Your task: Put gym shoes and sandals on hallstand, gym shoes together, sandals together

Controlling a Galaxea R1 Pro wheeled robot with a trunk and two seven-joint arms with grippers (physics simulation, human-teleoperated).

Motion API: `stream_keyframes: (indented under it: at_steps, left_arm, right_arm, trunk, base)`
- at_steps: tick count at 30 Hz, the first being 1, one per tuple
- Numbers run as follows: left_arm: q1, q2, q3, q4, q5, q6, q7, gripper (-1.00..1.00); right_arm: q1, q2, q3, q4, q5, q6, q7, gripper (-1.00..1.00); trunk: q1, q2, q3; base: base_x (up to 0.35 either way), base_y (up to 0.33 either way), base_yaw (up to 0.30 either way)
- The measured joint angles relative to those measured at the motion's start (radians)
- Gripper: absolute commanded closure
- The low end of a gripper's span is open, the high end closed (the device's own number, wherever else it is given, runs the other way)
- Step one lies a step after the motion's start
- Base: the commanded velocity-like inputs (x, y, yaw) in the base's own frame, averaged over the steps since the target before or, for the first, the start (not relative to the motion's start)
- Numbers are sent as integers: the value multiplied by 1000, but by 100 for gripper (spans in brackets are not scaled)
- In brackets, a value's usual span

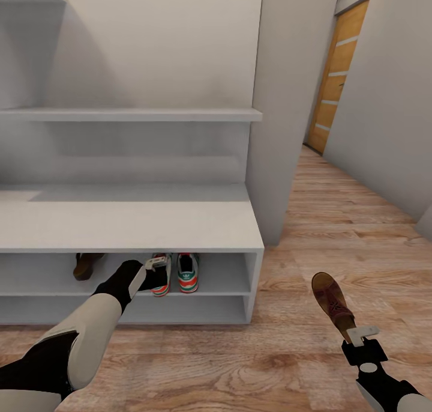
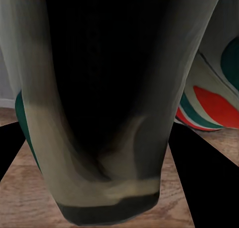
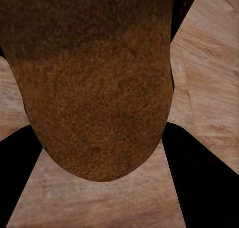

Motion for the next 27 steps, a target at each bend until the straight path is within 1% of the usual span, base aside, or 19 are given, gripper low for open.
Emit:
stream_keyframes:
  at_steps: [27]
  left_arm:
    - [0, 0, 0, 0, 0, -1, 0, 100]
  right_arm:
    - [0, 2, 0, 0, 0, 0, 0, 100]
  trunk:
    - [0, 0, 0]
  base:
    - [14, 0, 0]
